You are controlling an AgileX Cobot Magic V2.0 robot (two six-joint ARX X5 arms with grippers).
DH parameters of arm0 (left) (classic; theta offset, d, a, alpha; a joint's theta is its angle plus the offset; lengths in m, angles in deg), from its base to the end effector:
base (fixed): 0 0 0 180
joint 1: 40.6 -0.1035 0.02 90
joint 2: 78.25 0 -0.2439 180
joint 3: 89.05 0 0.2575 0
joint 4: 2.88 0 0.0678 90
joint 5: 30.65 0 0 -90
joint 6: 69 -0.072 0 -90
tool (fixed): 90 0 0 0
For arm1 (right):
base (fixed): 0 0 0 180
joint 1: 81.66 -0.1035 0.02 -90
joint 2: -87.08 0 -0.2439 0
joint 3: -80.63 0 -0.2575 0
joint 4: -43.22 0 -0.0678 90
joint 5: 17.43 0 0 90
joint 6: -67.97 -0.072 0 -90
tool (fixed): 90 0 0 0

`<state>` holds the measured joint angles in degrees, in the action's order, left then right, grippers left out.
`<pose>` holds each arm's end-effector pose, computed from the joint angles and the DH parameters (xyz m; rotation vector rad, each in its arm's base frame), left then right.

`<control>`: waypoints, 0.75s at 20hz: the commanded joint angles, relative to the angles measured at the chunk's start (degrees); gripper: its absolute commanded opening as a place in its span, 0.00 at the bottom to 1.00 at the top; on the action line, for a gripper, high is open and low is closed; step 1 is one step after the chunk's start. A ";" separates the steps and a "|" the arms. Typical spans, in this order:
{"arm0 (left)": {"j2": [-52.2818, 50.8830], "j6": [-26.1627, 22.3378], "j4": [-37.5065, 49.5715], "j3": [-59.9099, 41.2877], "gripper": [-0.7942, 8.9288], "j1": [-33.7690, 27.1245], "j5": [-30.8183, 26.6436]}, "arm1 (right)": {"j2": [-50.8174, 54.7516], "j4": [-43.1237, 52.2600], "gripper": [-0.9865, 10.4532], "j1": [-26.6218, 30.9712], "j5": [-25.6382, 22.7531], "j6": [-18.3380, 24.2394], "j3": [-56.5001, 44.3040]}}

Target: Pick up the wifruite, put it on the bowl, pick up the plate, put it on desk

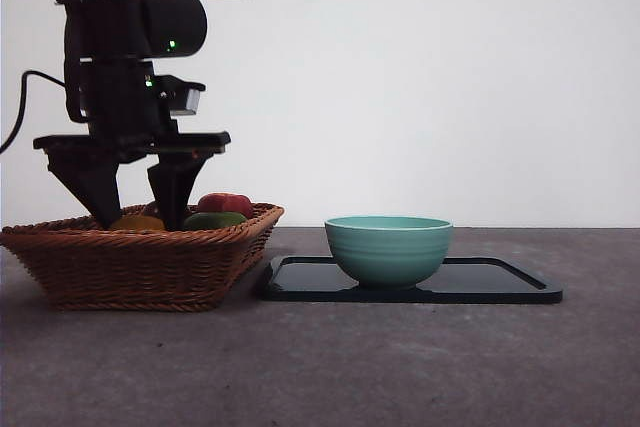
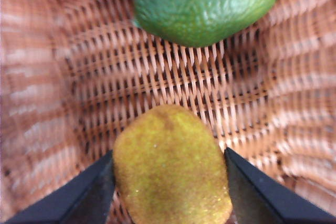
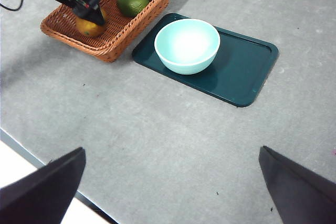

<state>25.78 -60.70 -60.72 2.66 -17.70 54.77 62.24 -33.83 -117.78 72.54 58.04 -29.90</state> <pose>0.3505 -0.1418 0.1539 0.1657 1.2076 -0.1909 0.0807 0.0589 0.3119 -0.0150 0.5968 0.5624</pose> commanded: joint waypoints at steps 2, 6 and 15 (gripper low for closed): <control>2.36 -1.66 0.55 0.66 0.33 0.09 -0.11 | -0.09 0.52 0.58 -0.50 0.02 -0.57 0.59; 2.97 -1.88 0.59 0.66 0.33 0.09 -0.11 | -0.09 0.52 0.58 -0.50 0.00 -0.57 0.59; 2.71 -1.84 -3.10 4.50 0.63 -0.02 -0.09 | -0.09 0.50 0.58 -0.50 0.04 -0.61 0.59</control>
<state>27.40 -62.10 -64.23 5.70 -17.88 54.77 62.24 -33.83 -117.78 72.56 58.04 -29.90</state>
